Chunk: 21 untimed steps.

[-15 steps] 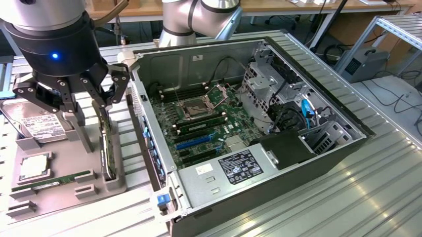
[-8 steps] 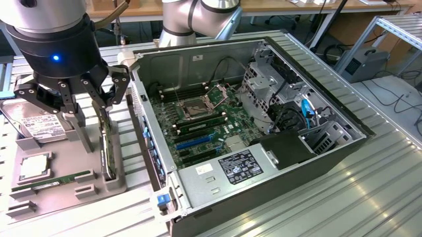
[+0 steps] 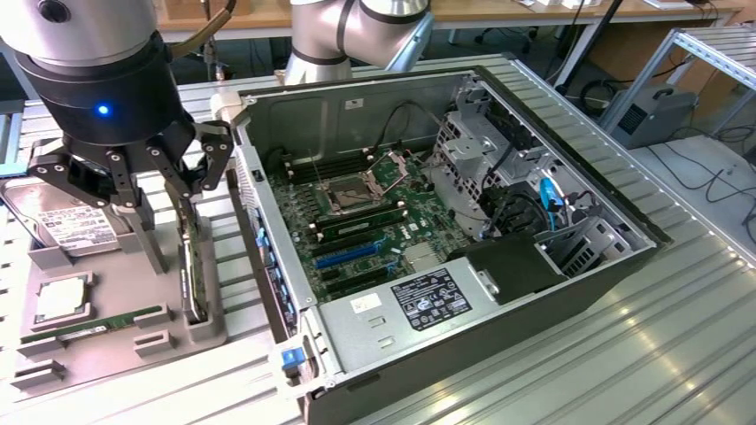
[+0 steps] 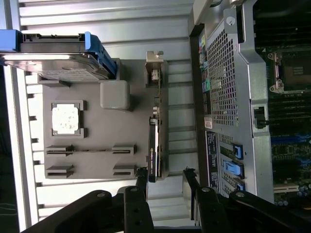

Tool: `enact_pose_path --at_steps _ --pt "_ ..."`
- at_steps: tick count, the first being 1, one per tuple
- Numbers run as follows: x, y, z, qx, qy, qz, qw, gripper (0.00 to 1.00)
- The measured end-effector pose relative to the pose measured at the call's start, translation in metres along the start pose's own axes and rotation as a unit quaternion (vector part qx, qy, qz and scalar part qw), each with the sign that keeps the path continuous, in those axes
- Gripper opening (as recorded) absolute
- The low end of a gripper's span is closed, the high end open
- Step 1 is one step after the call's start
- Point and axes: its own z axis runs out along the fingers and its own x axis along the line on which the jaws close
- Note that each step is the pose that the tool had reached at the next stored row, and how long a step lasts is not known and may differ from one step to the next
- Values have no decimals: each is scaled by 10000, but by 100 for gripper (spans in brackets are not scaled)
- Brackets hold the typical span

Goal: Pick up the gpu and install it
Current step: 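Pick up the gpu and move the gpu toward the slot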

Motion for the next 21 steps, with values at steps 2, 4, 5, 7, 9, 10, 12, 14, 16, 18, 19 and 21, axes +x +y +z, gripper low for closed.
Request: enact_pose_path --at_steps 2,4,5,7,9,10,12,14,16,18,19,21 --pt "0 0 9 0 0 0 10000 42" --pt "0 -1 18 0 0 0 10000 42" --pt "0 -1 22 0 0 0 10000 42" --pt "1 -1 30 0 0 0 10000 42" --pt "1 -2 38 0 0 0 10000 42" --pt "1 -2 42 0 0 0 10000 42" --pt "1 -2 50 0 0 0 10000 42" --pt "2 -2 57 0 0 0 10000 42" --pt "2 -3 65 0 0 0 10000 42" --pt "2 -3 73 0 0 0 10000 42" --pt "2 -3 78 0 0 0 10000 42" --pt "2 -4 85 0 0 0 10000 42"
